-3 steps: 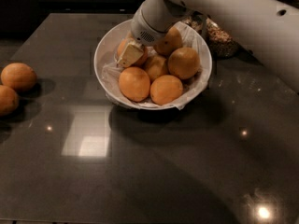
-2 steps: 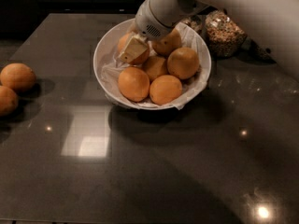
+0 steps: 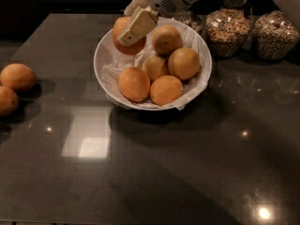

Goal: Pick orange from white bowl

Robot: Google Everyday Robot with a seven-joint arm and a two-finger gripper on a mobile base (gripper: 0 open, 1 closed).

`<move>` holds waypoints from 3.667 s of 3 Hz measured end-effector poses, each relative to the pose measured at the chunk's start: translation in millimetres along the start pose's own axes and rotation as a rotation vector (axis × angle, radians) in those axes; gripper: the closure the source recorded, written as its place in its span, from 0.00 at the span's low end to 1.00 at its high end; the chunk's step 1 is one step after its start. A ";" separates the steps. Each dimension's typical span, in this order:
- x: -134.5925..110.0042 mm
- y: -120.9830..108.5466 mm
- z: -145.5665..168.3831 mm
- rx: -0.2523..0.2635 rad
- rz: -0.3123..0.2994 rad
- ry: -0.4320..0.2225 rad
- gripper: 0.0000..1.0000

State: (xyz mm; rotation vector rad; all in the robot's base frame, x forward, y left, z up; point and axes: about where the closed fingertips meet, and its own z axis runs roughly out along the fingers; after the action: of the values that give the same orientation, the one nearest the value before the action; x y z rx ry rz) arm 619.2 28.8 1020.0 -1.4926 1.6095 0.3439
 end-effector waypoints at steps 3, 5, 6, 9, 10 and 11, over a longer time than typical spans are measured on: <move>12.9 7.4 -56.7 0.057 0.013 0.056 1.00; 12.9 7.5 -56.7 0.057 0.013 0.055 0.58; 12.9 7.5 -56.7 0.057 0.013 0.056 0.35; 44.7 61.6 -72.8 0.016 0.143 0.076 0.00; 38.5 69.2 -70.8 -0.008 0.137 0.063 0.00; 34.1 94.4 -78.2 -0.026 0.121 0.066 0.00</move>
Offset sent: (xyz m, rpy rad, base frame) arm -0.0477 -0.0876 0.0117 -0.0705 0.0139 -0.1388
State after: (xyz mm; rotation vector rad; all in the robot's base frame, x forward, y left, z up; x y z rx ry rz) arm 505.9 -27.2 1005.6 -1.4423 1.7585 0.3885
